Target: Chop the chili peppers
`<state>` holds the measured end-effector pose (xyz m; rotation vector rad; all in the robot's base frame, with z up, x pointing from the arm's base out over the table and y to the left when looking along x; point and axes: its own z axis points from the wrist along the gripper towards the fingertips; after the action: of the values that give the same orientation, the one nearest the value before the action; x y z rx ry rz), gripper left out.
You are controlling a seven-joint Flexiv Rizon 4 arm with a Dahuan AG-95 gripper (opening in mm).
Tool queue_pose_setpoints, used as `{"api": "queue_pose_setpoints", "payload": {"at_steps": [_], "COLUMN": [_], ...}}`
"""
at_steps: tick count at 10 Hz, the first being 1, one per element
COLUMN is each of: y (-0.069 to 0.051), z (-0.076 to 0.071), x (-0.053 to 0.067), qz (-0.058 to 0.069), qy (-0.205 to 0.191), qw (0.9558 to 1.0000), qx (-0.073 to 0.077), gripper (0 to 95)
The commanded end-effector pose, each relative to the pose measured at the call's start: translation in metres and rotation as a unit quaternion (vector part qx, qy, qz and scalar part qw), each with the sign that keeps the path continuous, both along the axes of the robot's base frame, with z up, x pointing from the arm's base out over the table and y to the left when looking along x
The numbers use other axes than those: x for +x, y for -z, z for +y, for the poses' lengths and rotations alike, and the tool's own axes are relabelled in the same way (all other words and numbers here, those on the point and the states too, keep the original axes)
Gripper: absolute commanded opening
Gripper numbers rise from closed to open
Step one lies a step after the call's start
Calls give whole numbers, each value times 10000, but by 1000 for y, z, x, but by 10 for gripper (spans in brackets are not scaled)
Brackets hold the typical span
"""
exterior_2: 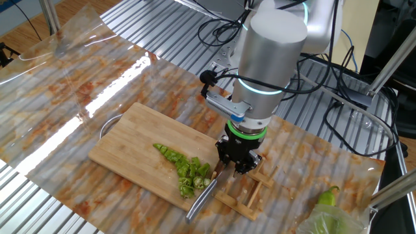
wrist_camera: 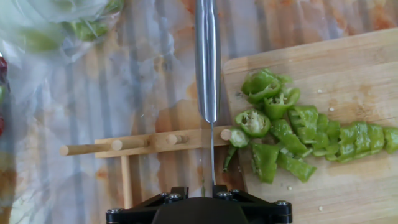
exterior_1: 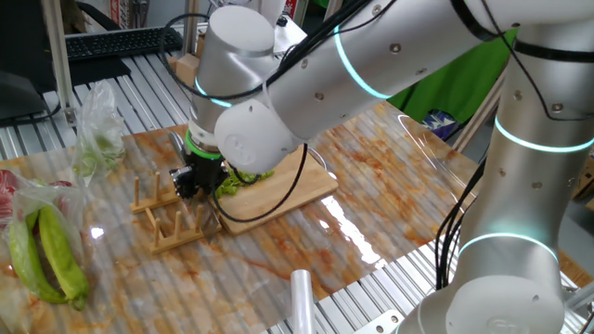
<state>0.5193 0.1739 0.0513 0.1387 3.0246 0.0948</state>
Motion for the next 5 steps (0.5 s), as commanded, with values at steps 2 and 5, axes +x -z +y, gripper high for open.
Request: {"api": "queue_pose_setpoints", "payload": {"at_steps": [2,5], "y": [-15,-34], "z": [-4,-9], "x": [-3,-5], "qz": [51,193], "qy": [31,95], "qw": [10000,9997], "qx": [52,149], "gripper": [380,380]}}
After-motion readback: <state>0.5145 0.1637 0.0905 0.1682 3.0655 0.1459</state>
